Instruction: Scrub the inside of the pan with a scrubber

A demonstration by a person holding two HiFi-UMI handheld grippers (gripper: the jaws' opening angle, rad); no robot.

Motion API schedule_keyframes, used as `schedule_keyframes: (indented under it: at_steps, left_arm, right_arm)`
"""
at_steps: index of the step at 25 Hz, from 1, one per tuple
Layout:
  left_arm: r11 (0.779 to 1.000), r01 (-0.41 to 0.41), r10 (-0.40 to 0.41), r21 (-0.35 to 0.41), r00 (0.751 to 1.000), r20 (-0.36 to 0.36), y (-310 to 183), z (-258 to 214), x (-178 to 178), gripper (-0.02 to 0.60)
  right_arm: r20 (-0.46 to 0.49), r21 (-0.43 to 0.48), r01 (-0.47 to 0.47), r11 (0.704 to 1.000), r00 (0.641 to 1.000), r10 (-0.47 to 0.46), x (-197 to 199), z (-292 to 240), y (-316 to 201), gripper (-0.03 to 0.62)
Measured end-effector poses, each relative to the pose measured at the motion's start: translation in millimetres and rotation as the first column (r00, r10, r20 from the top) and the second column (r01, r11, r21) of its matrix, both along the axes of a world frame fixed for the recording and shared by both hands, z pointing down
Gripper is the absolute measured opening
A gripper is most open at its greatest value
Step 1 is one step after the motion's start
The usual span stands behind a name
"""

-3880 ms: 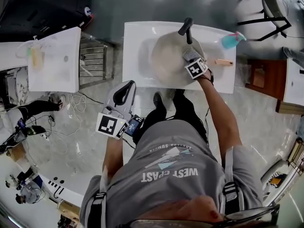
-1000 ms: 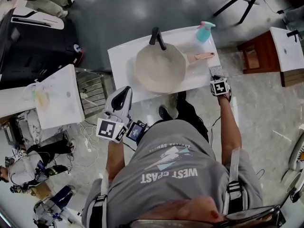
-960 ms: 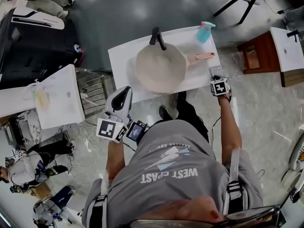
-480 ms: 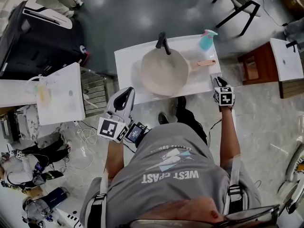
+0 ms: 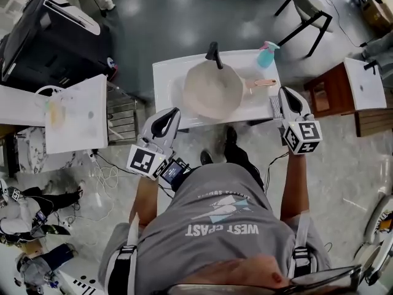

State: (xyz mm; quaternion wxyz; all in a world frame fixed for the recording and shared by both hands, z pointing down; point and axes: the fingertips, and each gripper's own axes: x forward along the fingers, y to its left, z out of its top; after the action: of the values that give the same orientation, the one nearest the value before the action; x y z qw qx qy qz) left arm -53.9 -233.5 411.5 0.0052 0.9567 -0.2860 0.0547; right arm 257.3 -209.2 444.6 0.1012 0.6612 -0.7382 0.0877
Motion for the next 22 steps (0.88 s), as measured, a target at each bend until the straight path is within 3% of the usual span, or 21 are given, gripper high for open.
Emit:
schedule_keyframes:
  at_steps: [5,12,17,22]
  left_arm:
    - [0.999,-0.031,0.031,0.039,0.999,-0.012,30.5,-11.7,-3.4,0.002]
    - [0.997,-0.004,0.006,0.082,0.999,-0.032,76.5,-30.2,-9.1,0.002]
    - [0.992,0.064,-0.059,0.108,0.997,-0.046,110.9,-37.2,-9.5,0.002]
    - [0.992,0.085,-0.08,0.092,0.995,-0.058,159.9,-41.0,13.6,0.002]
  right_arm:
    - [-0.003,0.118,0.077,0.99,0.997,-0.077,-42.2,-61.8,41.5,0.0]
    - [-0.042,0.19,0.174,0.966,0.985,-0.169,-83.4,-108.2,102.6,0.0]
    - [-0.049,0.195,0.24,0.951,0.971,-0.235,-94.6,-106.6,142.5,0.0]
    - [-0.061,0.158,0.321,0.934,0.947,-0.316,-97.0,-96.9,182.4,0.0]
